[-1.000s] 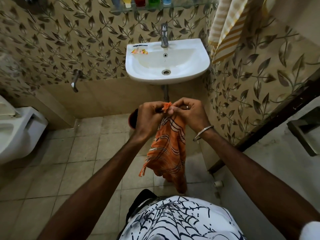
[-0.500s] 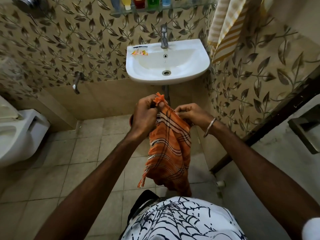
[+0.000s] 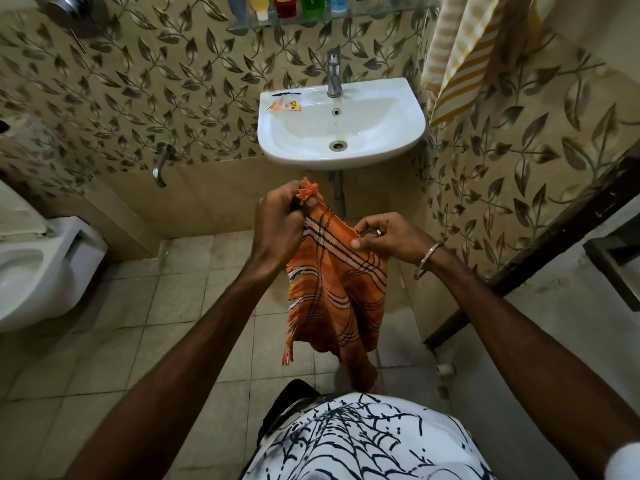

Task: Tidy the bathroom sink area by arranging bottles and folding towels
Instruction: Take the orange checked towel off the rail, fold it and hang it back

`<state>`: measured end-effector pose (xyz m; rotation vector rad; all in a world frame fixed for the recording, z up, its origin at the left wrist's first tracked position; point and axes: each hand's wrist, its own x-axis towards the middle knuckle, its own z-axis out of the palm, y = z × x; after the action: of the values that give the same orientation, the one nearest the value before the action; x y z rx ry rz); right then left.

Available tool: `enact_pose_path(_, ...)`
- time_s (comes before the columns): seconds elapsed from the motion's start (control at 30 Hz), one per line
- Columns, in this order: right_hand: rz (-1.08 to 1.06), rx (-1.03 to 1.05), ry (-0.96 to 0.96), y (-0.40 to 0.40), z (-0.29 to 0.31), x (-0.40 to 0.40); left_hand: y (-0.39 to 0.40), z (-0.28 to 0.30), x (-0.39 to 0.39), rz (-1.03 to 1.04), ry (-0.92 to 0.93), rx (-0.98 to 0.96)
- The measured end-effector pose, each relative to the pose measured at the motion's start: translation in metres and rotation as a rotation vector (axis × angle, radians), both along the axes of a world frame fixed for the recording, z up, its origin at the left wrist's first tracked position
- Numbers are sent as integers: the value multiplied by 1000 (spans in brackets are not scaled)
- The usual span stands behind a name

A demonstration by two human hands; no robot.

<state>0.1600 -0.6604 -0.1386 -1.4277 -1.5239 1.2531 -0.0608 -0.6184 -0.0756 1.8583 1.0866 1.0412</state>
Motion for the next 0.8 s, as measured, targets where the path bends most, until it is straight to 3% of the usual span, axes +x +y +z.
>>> enact_pose_path(0.2, 19, -34, 10, 5, -7, 2, -3, 8, -2, -63, -5, 77)
enact_pose_path(0.37, 19, -55, -7, 8, -10, 2, -5, 14, -3, -69, -186, -79)
enact_pose_path(0.5, -78, -24, -8, 10, -12, 2, -8, 15, 0, -35, -440, -389)
enact_pose_path(0.6, -161, 31, 2, 10, -10, -3, -1, 11, 6, 153, -750, -744)
enact_pose_path(0.67, -178, 78, -11, 9, -6, -9, 6, 8, 9, 278, -889, -839)
enact_pose_path(0.73, -191, 101, -27, 7, -1, -16, 11, 6, 11, 346, -805, -719)
enact_pose_path(0.8, -216, 116, -35, 5, 2, -18, 11, 7, 10, 327, -500, -463)
